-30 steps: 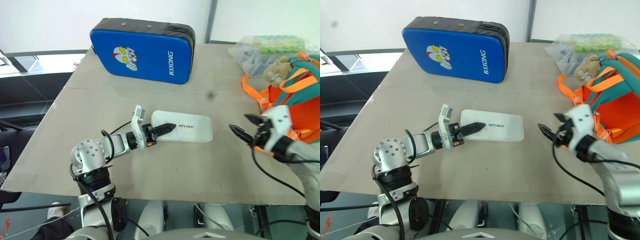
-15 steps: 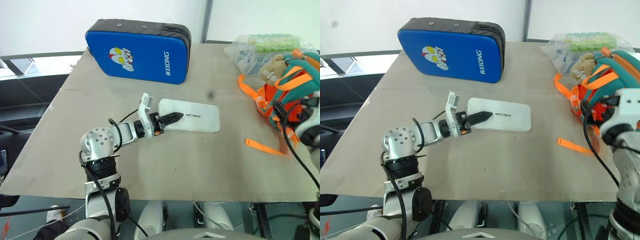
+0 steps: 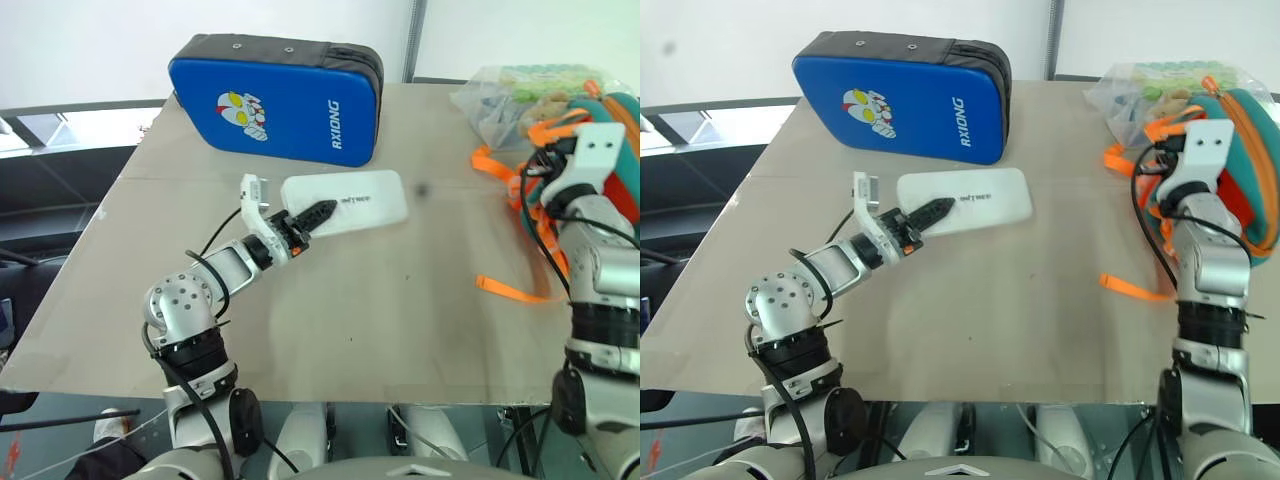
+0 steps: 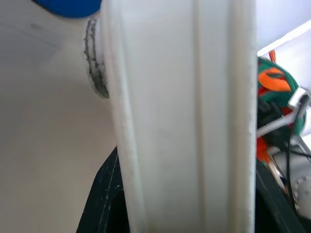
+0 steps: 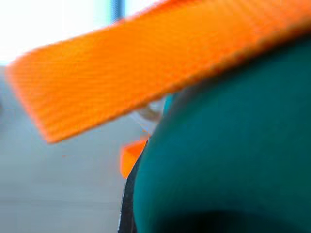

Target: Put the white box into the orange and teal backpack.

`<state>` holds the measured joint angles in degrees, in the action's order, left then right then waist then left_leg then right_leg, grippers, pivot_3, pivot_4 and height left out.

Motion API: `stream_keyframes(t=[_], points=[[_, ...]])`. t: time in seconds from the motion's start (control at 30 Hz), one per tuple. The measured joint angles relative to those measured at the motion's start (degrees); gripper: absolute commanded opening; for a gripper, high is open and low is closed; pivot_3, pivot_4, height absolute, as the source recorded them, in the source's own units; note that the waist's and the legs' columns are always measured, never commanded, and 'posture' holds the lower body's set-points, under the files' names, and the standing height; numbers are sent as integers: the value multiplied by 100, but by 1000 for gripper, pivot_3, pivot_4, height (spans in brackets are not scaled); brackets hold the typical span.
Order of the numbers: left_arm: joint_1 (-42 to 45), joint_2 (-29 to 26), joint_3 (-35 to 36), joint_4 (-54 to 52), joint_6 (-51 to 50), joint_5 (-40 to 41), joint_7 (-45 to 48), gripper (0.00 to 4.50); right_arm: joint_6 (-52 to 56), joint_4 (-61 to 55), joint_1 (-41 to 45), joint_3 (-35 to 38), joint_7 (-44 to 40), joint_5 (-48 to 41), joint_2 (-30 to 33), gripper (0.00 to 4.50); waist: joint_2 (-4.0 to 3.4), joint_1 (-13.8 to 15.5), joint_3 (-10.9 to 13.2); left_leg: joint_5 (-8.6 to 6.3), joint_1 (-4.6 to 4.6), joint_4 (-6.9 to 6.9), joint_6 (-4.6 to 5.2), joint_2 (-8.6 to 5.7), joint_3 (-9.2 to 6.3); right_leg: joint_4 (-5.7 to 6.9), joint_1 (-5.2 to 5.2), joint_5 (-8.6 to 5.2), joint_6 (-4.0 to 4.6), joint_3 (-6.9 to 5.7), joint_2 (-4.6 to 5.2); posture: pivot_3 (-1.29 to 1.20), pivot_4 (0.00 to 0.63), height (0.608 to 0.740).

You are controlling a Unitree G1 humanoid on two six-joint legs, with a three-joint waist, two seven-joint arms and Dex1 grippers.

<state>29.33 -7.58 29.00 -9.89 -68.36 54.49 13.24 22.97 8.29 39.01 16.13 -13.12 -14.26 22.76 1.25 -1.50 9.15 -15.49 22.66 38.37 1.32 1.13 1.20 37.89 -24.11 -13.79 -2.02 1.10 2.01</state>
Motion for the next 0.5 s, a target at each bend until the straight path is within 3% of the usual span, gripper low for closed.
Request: stream_keyframes(t=[0.2, 0.5], points=[[404, 44, 318, 67, 553, 298, -396, 1161, -82, 277, 1001, -124, -1397, -953, -134, 39, -2, -34, 3, 2, 20, -8, -4, 9, -13, -7, -9, -1, 0, -14, 0, 0, 150, 740], [641, -706, 835, 307, 1296, 759, -558, 1161, 1100, -76, 1483, -498, -3143, -2468, -16, 39, -4, 16, 7, 2, 74, -3, -4, 10, -15, -3, -60, 0, -1, -25, 16, 0, 150, 740]])
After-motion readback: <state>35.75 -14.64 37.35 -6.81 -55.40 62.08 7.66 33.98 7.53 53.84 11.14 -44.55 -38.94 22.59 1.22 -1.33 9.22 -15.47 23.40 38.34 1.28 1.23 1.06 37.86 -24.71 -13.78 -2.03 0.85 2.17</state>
